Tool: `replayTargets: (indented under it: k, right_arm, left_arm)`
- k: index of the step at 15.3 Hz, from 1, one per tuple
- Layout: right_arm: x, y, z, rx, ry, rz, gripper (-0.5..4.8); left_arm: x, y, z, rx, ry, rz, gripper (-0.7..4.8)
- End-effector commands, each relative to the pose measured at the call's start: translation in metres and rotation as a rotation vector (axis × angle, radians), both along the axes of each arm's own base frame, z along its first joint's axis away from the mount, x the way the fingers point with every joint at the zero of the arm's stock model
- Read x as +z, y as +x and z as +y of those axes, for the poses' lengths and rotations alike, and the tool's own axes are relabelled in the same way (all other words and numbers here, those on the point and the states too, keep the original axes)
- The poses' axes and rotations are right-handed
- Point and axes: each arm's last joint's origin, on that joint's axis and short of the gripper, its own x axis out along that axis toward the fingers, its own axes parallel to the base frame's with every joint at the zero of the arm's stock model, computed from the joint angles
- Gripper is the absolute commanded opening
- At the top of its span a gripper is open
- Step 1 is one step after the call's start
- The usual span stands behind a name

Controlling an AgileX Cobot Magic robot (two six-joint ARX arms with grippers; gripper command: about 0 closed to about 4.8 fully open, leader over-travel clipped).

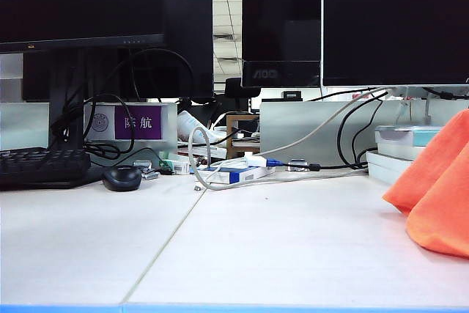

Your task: Wipe the table from left to right using the rag.

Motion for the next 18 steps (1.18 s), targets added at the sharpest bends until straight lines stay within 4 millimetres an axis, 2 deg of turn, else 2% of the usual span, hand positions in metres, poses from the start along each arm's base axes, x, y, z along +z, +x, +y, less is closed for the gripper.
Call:
replayTargets:
  k: [1, 5, 11, 14, 18]
  right_arm:
    - [0.000, 0.004, -0.008, -0.103, 0.009, -0.008, 0.22]
    - [0.000, 0.013, -0.028, -0.361, 0.008, -0.010, 0.22]
    - [0.000, 0.016, -0.049, -0.587, 0.012, -0.016, 0.22]
    - [-0.001, 0.019, -0.056, -0.515, -0.015, 0.008, 0.22]
    - [-0.002, 0.022, -0.056, -0.287, 0.022, 0.002, 0.22]
  left_arm:
    - [-0.003, 0.000, 0.000, -0.006, -0.003, 0.012, -0.01]
    - [-0.003, 0.000, 0.000, -0.006, -0.003, 0.012, -0.01]
    - [-0.003, 0.000, 0.000, -0.006, -0.003, 0.012, -0.01]
    - [-0.003, 0.000, 0.000, -0.006, -0.003, 0.012, -0.01]
    - [-0.003, 0.000, 0.000, -0.006, -0.003, 0.012, -0.01]
